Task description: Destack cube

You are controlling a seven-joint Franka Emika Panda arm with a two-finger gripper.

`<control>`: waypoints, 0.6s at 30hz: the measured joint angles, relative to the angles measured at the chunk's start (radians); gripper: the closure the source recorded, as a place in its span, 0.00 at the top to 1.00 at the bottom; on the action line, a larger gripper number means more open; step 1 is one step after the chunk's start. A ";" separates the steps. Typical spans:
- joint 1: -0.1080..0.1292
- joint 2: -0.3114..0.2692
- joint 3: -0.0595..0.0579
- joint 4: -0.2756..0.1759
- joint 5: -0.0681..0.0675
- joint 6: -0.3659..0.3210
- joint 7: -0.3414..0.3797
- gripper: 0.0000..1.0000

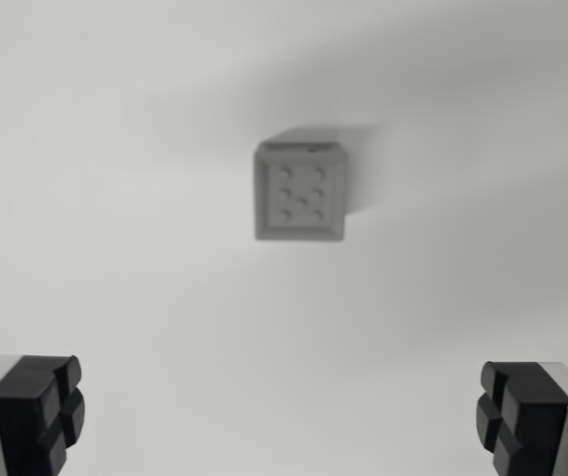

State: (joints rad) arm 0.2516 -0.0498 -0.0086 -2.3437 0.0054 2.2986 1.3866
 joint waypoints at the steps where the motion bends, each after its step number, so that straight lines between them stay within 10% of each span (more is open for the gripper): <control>1: 0.000 -0.003 0.000 0.002 0.000 -0.005 0.000 1.00; 18: 0.000 -0.065 0.000 0.062 0.000 -0.127 0.001 1.00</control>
State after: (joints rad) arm 0.2516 -0.1147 -0.0086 -2.2819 0.0050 2.1712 1.3871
